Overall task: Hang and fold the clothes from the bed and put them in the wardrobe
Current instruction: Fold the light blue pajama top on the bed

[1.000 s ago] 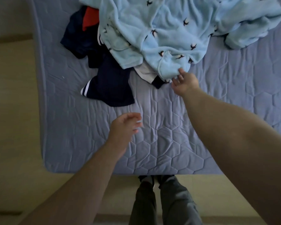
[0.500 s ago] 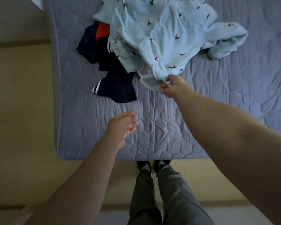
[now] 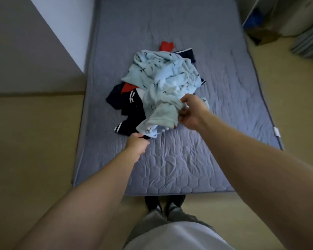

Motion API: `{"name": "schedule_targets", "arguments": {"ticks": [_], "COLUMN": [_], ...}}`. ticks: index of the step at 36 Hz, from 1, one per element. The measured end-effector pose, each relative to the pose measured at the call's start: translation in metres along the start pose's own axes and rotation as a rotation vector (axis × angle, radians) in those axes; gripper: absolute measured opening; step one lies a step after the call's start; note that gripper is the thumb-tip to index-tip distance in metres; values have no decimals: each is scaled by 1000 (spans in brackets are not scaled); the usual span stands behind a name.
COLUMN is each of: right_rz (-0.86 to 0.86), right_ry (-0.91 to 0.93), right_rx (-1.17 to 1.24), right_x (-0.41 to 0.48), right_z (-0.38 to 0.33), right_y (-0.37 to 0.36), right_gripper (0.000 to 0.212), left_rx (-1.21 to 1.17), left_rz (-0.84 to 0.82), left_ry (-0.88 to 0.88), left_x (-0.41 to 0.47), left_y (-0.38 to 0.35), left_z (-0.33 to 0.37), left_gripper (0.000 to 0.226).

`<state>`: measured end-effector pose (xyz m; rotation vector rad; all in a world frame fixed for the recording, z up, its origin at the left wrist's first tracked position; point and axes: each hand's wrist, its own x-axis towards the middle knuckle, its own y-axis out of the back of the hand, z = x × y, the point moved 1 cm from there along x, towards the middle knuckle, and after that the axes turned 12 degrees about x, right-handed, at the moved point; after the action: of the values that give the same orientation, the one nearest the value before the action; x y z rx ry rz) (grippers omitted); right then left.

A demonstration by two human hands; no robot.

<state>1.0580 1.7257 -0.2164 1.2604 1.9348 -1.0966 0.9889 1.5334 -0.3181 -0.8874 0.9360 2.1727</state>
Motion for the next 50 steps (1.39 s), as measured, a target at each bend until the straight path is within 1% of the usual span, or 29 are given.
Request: {"name": "schedule_targets", "arguments": {"ticks": [2,5,7,9,11,12,13,15,16,20,24,27,29,30,31,32,33,34,35,36,38,40,42,44,45,47,50], "right_rz": [-3,27,-28,-107,-177,-206,-229,-249,-251,-266,-299,-330,-368,-389,-411,-429,-443,-456,-474,-499,-548,-550,-498,-444,-426,-379,-212], "right_ry": [57,151,193,237,288,313,338,379,395,464,481,493,492,490,486,479,466,450,429,406,362,349,390,456,480,523,577], "right_rx": [-63,-46,-1,75,141,160,170,177,178,150,159,162,160,152,138,118,94,73,65,72,116,132,89,20,-2,-40,-124], "right_x": [-23,-53,-67,-80,-94,-101,-107,-119,-125,-152,-187,-215,-232,-239,-246,-251,-257,-261,-265,-268,-272,-272,-267,-261,-257,-247,-226], "right_z": [-7,-17,-23,-29,-35,-39,-43,-48,-51,-57,-68,-81,-89,-92,-96,-98,-100,-101,-101,-101,-101,-102,-104,-106,-106,-106,-105], "right_y": [-1,-3,-5,-9,-14,-16,-17,-17,-16,-17,-19,-22,-25,-26,-26,-26,-26,-25,-24,-23,-20,-16,-11,-4,0,8,22], "right_gripper": [28,25,26,30,19,14,14,18,19,19,19,18,16,17,20,25,30,34,38,41,46,52,57,57,55,51,42], "left_rx": [108,232,290,400,495,511,509,470,442,348,239,84,-85,-168,-236,-321,-414,-517,-619,-694,-740,-771,-698,-667,-668,-679,-669], "left_rz": [11,-27,-54,-56,-44,-37,-32,-26,-25,-29,32,33,60,49,-20,-123,-192,-208,-186,-165,-133,-138,-134,-210,-246,-269,-315], "left_ry": [-49,-101,-119,-134,-149,-147,-128,-66,-43,-31,27,20,32,53,71,59,26,-4,-20,-34,-42,-37,-19,-3,-28,-72,-79], "left_x": [-8,-20,-32,-45,-55,-59,-64,-72,-74,-80,-83,-84,-88,-91,-93,-96,-98,-100,-102,-103,-107,-115,-123,-131,-135,-139,-146], "left_y": [-3,-10,-16,-23,-29,-32,-35,-39,-41,-43,-31,-25,-20,-19,-19,-19,-19,-18,-19,-18,-16,-10,-3,2,6,14,24], "left_z": [2,6,10,12,12,11,10,7,4,-2,4,8,11,12,14,16,18,21,25,29,37,44,50,59,66,81,98], "left_gripper": [52,60,74,94,107,107,102,94,94,94,81,79,80,79,71,56,38,26,24,29,43,52,54,52,51,55,51]}}
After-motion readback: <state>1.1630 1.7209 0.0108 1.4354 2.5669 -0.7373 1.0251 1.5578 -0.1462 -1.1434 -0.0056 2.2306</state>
